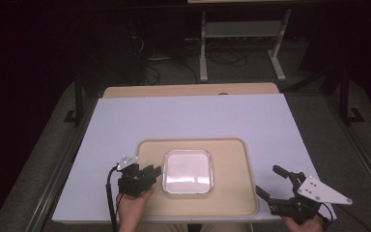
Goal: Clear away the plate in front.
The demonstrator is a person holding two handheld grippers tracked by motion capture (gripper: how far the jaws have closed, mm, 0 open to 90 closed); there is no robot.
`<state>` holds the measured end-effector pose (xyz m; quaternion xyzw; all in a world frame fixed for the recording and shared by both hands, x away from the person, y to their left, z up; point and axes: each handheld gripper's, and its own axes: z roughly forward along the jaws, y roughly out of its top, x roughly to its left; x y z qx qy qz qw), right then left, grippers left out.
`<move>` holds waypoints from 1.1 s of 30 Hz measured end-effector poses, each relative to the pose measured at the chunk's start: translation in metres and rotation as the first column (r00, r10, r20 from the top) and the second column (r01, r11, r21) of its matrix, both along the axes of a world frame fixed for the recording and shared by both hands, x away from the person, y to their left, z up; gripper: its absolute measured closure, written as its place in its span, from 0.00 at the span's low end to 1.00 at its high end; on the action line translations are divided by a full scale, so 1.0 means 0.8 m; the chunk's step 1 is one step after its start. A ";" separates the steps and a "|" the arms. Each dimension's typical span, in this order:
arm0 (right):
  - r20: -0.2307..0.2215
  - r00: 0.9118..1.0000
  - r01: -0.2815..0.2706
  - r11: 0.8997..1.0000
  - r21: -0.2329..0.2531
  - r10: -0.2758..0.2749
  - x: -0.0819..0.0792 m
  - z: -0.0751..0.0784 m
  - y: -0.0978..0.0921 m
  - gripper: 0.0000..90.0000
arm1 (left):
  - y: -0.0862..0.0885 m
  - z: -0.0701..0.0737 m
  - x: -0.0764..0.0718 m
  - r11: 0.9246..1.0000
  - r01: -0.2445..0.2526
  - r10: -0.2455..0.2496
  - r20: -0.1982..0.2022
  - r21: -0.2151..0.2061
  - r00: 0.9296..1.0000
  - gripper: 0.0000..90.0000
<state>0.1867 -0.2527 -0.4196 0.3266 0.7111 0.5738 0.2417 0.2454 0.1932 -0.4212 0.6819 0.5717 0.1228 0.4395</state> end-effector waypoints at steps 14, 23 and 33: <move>-0.008 1.000 0.012 1.000 -0.002 -0.012 0.001 -0.001 -0.001 0.15 | 0.013 0.002 -0.005 0.987 0.156 -0.161 0.102 0.048 0.982 0.59; -0.009 1.000 0.020 1.000 -0.004 -0.020 0.002 -0.001 -0.002 0.15 | 0.039 0.012 -0.016 0.963 0.266 -0.267 0.202 0.036 0.942 0.48; -0.012 1.000 0.027 1.000 -0.010 -0.027 0.002 -0.001 -0.002 0.15 | 0.064 0.016 -0.029 0.925 0.371 -0.380 0.261 0.082 0.887 0.35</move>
